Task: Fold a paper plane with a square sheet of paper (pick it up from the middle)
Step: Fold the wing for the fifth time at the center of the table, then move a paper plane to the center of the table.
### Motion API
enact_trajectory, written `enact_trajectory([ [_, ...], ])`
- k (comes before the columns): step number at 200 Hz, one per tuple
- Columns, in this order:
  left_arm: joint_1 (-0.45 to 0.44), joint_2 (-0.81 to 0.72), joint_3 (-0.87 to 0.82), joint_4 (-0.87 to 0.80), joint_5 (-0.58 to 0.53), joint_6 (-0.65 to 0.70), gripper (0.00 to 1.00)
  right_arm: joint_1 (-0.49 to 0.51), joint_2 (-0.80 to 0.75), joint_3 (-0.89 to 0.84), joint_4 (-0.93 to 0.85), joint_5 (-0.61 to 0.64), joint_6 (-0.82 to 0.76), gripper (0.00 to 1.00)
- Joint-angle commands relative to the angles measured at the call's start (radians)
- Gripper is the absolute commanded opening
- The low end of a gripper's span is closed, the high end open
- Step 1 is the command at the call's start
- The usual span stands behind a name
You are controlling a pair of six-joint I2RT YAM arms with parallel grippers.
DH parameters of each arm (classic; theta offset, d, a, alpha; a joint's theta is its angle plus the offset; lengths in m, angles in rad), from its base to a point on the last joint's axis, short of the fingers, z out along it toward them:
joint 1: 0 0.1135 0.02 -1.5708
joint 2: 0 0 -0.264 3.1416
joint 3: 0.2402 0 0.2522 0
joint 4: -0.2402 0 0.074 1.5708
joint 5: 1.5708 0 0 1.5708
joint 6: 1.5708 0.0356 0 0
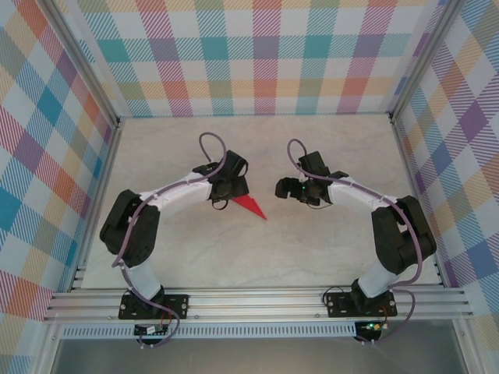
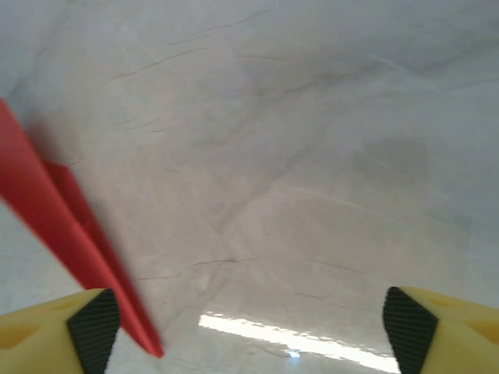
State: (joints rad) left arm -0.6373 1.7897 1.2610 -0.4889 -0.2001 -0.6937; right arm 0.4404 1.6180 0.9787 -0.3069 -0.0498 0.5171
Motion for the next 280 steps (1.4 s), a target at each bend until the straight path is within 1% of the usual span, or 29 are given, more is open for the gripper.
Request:
enact_trajectory([
  [1, -0.045, 0.085, 0.098, -0.122, -0.117, -0.042, 0.74, -0.009, -0.049, -0.027, 0.002, 0.072, 0.005, 0.97],
  [17, -0.067, 0.145, 0.166, -0.165, -0.157, -0.035, 0.74, -0.013, -0.063, -0.038, -0.001, 0.092, 0.0, 1.0],
  [32, -0.081, 0.198, 0.223, -0.22, -0.207, -0.033, 0.74, -0.013, -0.073, -0.042, -0.002, 0.1, -0.007, 1.0],
  [56, -0.088, 0.249, 0.278, -0.269, -0.207, -0.032, 0.7, -0.016, -0.075, -0.041, -0.003, 0.107, -0.012, 1.0],
  [89, -0.091, 0.248, 0.28, -0.292, -0.194, -0.061, 0.59, -0.016, -0.07, -0.031, -0.014, 0.093, -0.008, 1.0],
  [121, -0.09, 0.209, 0.237, -0.274, -0.169, -0.104, 0.44, -0.016, -0.072, -0.027, -0.018, 0.09, -0.003, 1.0],
  [158, -0.091, 0.168, 0.156, -0.217, -0.145, -0.167, 0.31, -0.016, -0.063, -0.025, -0.019, 0.081, 0.002, 1.0],
  [178, -0.09, 0.147, 0.111, -0.181, -0.143, -0.2, 0.22, -0.016, -0.06, -0.023, -0.021, 0.075, 0.004, 1.0],
  [223, -0.091, 0.018, -0.015, -0.04, -0.148, -0.226, 0.0, -0.016, -0.074, -0.024, -0.017, 0.054, 0.002, 1.0],
  [250, -0.091, -0.076, -0.08, 0.067, -0.101, -0.178, 0.0, -0.016, -0.099, -0.036, -0.008, 0.046, -0.002, 1.0],
  [280, -0.091, -0.155, -0.134, 0.187, 0.012, -0.072, 0.0, -0.016, -0.135, -0.061, 0.022, 0.009, 0.002, 1.0],
])
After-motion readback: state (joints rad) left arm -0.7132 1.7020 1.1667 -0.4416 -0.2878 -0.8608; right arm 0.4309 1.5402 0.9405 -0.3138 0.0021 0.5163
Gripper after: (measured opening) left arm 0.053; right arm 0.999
